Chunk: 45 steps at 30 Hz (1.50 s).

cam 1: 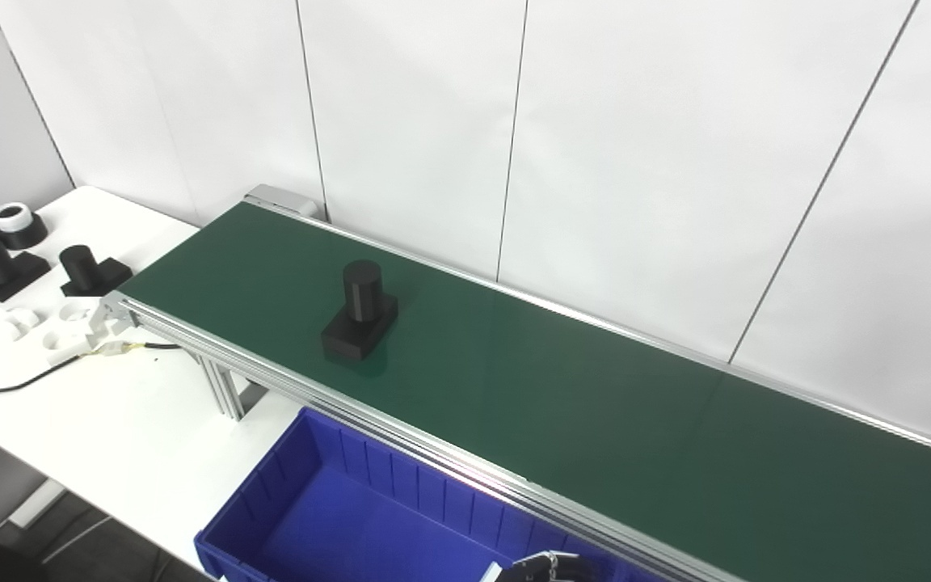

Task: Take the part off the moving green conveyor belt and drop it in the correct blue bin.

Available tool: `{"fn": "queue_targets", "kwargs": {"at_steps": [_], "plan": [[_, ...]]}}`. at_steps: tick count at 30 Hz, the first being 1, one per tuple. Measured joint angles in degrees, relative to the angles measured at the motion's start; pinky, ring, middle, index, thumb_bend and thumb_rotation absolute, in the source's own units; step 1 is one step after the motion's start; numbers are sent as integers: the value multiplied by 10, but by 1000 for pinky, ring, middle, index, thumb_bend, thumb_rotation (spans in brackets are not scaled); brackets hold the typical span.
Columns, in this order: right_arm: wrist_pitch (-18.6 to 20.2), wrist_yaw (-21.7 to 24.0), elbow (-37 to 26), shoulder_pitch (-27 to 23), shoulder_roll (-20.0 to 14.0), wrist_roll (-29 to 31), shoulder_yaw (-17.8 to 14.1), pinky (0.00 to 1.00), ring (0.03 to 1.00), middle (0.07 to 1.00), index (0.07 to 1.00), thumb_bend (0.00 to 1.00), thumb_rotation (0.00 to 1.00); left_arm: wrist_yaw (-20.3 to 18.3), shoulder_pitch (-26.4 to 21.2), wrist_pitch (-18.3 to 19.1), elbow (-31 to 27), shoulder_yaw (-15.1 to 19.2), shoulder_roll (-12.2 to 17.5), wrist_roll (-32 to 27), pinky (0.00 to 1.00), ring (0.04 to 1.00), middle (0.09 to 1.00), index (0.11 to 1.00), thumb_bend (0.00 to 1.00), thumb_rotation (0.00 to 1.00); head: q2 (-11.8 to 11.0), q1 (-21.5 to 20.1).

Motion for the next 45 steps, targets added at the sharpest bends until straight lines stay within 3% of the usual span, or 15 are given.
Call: {"fn": "queue_targets", "kwargs": {"at_steps": [27,38,45], "plan": [[0,6,-2,1,-3,-5,-5,638,746,808,827,591,54,0,0,0,0,4,-1,-3,676,677,705,689,643,0,11,-12],[0,14,-16,4,6,15,-10,628,730,799,812,615,60,4,1,0,-20,3,-2,-2,706,694,705,690,562,0,41,-51],[0,17,-17,5,8,12,-15,616,731,800,811,620,70,3,3,0,-26,2,-1,-2,725,711,720,706,550,0,45,-55]]}}
